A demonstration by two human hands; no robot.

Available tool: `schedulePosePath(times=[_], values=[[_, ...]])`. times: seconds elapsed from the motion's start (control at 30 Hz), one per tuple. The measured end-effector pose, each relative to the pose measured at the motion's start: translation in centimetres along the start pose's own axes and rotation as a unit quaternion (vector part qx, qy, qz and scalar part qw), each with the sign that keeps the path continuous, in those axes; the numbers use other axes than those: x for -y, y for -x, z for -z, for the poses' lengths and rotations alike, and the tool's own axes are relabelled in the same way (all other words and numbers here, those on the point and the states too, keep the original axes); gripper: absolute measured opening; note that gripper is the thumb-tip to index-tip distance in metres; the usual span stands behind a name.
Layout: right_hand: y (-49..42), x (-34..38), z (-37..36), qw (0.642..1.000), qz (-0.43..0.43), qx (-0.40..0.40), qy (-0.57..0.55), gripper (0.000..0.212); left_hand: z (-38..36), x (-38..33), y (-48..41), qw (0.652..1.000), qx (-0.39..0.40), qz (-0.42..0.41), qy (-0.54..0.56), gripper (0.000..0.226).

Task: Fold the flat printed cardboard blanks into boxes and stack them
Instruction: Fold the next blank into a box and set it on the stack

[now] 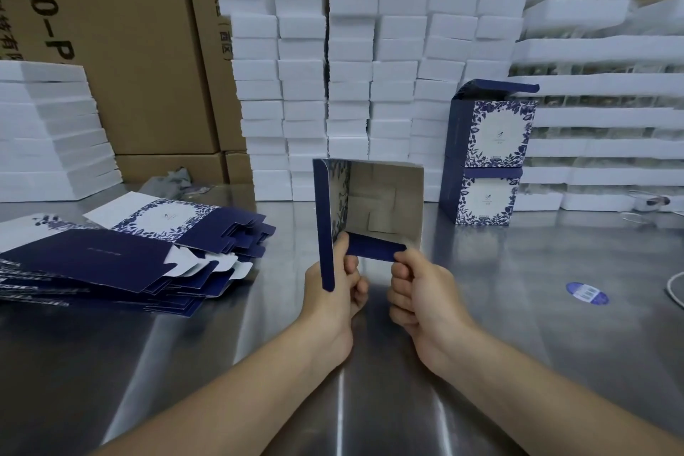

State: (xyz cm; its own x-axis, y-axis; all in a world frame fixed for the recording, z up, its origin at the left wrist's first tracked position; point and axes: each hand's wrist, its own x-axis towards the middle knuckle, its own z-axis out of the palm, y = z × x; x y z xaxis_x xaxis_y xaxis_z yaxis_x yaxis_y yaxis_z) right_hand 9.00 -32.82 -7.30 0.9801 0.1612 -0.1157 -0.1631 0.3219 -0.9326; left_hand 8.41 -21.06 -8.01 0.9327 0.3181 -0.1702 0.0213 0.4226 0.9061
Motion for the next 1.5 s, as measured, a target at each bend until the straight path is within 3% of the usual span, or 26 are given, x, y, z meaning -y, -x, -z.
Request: schedulePosePath(times=[0.27,0.4,0.57,0.67,0.77,1.0,1.1,1.3,1.4,1.5], values=[[-0.1,0.1,0.2,0.998,0.029,-0.009,0.053,0.038,0.2,-0.2,-0.1,0.999,-0.012,0.0,0.035,0.043],[-0.5,0.3,0.3,0.998,0.018,0.049,0.033,0.037,0.2,-0.2,0.1,0.998,0.032,-0.024,-0.039,0.043],[-0.7,0.6,1.0,0.988,0.009,0.086,0.131,0.031,0.5,-0.6,-0.3,0.998,0.016,-0.034,-0.053,0.039],[-1.0,1.2,1.4,0.97,0.088,0.013,0.224,0.049,0.7,-0.7,-0.7,0.998,0.013,-0.027,-0.051,0.037],[-1.4,1.8,1.8,0.949,0.206,-0.072,0.229,0.063,0.9,-1.0,-1.1,0.998,0.004,-0.034,-0.062,0.037],[-1.2,3.7,2.7,0.901,0.399,-0.075,0.155,0.043,1.9,-1.6,-1.8,0.97,0.029,-0.051,-0.237,0.034],[-1.2,3.5,2.8,0.905,0.389,-0.038,0.168,0.036,1.6,-1.8,-1.4,0.977,0.019,-0.036,-0.211,0.049],[-1.1,2.3,2.7,0.909,0.374,0.0,0.182,0.03,2.3,-2.1,-2.1,0.987,-0.008,-0.051,-0.151,0.033],[-1.1,2.1,2.6,0.911,0.372,0.011,0.178,0.029,2.6,-2.3,-1.7,0.978,0.028,-0.103,-0.18,0.023],[-0.9,2.4,2.4,0.919,0.359,0.009,0.165,0.025,2.3,-2.9,-1.6,0.97,0.051,-0.082,-0.221,0.063]])
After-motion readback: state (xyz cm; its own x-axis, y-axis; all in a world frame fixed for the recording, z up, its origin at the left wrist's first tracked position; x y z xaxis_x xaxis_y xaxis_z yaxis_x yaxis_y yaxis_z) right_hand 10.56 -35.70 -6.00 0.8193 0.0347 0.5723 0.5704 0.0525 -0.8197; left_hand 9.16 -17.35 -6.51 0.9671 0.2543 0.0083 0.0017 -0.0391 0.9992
